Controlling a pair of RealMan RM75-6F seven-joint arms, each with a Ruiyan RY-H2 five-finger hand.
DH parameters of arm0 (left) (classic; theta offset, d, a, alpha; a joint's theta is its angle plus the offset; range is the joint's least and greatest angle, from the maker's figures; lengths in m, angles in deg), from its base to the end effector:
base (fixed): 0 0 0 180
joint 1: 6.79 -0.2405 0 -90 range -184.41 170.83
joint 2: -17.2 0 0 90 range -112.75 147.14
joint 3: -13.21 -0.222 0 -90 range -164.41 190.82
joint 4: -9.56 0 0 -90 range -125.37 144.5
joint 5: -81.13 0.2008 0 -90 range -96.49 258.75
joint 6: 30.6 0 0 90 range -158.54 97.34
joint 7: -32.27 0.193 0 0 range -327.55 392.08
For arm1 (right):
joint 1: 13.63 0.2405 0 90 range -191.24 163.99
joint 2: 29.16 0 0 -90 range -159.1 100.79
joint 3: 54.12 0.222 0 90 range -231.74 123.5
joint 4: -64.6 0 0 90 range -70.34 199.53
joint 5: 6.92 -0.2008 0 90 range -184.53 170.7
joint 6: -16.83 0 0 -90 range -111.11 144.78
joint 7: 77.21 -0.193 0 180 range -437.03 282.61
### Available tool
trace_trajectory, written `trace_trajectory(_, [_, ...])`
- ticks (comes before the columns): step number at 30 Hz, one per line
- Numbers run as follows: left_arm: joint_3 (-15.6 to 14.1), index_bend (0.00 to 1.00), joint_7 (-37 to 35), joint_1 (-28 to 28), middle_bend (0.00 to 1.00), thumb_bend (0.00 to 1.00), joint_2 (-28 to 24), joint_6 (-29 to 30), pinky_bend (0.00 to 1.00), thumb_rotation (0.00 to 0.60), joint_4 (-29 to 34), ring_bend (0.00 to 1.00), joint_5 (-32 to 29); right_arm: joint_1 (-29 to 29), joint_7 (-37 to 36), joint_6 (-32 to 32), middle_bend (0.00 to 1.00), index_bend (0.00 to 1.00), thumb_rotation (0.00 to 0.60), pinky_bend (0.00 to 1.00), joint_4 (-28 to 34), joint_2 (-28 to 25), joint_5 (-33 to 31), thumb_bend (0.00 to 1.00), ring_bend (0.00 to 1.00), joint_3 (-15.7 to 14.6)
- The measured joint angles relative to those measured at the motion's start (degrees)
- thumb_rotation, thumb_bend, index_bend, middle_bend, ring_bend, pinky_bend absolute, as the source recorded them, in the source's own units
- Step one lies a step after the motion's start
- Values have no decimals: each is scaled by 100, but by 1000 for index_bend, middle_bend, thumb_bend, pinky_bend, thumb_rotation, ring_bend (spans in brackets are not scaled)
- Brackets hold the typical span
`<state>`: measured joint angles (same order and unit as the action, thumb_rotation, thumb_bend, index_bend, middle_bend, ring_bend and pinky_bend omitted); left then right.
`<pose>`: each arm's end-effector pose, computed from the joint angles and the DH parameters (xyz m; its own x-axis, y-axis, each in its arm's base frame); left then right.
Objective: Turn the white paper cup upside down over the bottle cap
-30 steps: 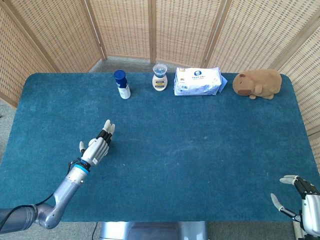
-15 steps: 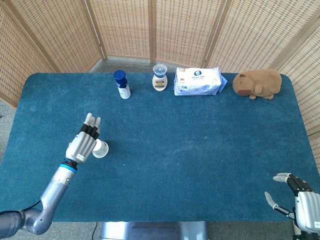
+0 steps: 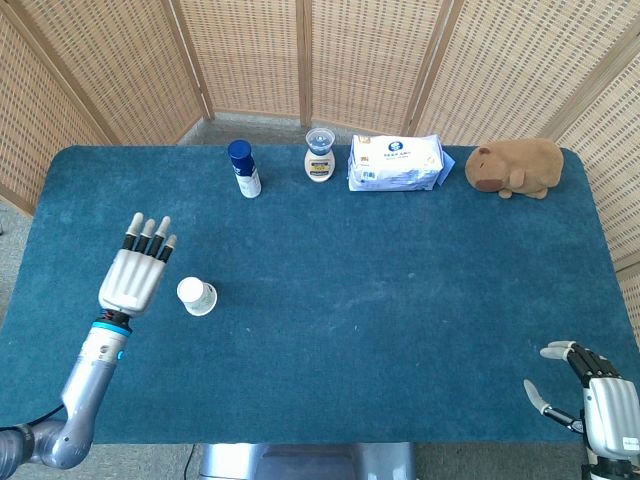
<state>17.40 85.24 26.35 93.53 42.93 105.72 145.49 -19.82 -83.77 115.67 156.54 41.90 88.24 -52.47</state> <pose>-0.1711 0.3333 0.0626 0.8528 -0.0181 0.5219 0.5079 -0.2038 -0.8369 -0.2614 -0.1676 0.1491 0.1810 0.1512 0.9718 -0.9829 -0.0050 0.1838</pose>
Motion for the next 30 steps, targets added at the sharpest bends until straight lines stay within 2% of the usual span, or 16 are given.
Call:
trace_trajectory(8, [267,138,-2910,-523,48,138,-356,167,37,600,198,0,277,85,128,-130,373,398,421,381,87,-63,-6,318,388,11])
trace_trajectory(11, [269,138,-3715,-812,48,133,-611,267,39,600,365,0,454,119,223,-210,373,398,421,375,141,-89,-34,318,387,18])
trace_trajectory(16, [157,138,-4637,-1335,52,131,-963,580,72,600,547,0,801,198,468,-371,373,398,418,375,332,-151,-122,318,386,54])
trace_trajectory(24, [-191,142,-6036,-1987,75,132,-1424,873,86,600,730,0,1205,334,802,-593,373,398,420,374,636,-267,-155,318,386,76])
trace_trajectory(26, [-283,142,-6283,-2198,77,132,-1515,1034,86,600,717,0,1332,356,863,-619,373,398,417,375,691,-282,-133,317,386,69])
trace_trajectory(30, [-495,143,-6292,-2527,80,131,-1615,1387,86,600,616,0,1637,375,979,-650,373,398,421,374,789,-321,-109,318,386,48])
